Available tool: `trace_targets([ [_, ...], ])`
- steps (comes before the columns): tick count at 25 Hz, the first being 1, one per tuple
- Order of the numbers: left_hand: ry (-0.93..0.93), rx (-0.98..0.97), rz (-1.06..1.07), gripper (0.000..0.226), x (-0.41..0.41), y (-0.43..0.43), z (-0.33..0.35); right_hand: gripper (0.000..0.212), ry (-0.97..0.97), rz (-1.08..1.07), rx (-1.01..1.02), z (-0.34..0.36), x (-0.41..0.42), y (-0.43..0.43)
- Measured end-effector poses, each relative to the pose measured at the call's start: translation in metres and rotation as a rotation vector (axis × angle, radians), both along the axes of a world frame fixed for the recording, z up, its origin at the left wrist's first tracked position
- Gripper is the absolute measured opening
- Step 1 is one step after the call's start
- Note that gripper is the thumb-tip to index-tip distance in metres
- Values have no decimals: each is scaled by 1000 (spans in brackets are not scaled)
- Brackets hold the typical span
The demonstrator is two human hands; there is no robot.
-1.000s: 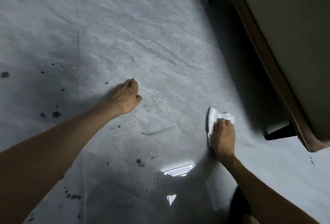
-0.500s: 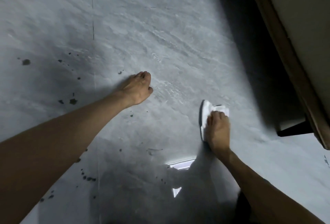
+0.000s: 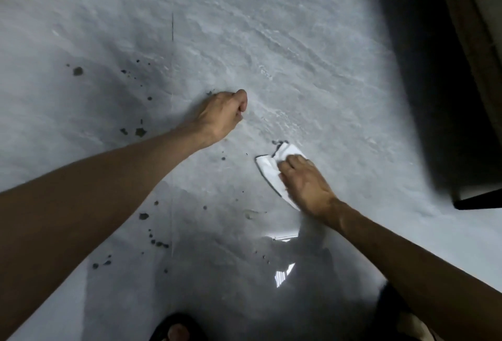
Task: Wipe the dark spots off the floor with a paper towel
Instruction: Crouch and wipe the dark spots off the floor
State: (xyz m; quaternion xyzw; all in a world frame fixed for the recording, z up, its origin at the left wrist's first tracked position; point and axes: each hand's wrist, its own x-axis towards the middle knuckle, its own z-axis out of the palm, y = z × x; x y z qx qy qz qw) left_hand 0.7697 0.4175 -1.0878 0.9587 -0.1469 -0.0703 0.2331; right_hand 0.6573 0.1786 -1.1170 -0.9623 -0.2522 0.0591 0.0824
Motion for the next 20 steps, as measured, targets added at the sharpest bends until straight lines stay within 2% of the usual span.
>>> trace_targets([
  [2,50,-2,25,30,-6,4,-1,23,-38,-356,34,2,-23,-40],
  [3,71,-4,30,31,-7,3,0,27,-38,-447,50,2,-46,-42],
  [4,81,-4,31,32,-7,3,1,32,-15,-448,80,-3,-75,-30],
  [5,83,-2,35,33,-7,2,5,35,-17,-349,130,-8,-104,-10],
  [7,82,-5,55,30,-4,2,12,27,34,47,210,-11,-141,37],
  [8,83,-10,74,27,-4,4,15,21,95,252,205,-11,-140,57],
  [10,77,-6,116,21,-8,13,21,25,113,542,149,-11,-93,94],
  [12,78,6,163,12,-17,30,25,30,39,488,85,-8,-16,119],
  [14,73,27,250,6,-28,51,31,32,4,209,59,-4,55,119],
  [16,73,49,334,14,-38,70,36,31,3,-23,71,-9,65,111],
  [17,91,50,364,19,-44,77,38,28,25,3,101,-10,46,108],
  [18,118,45,375,20,-49,81,41,25,62,145,124,-10,16,104],
  [20,169,35,348,17,-60,80,43,19,91,674,113,-10,-36,80],
])
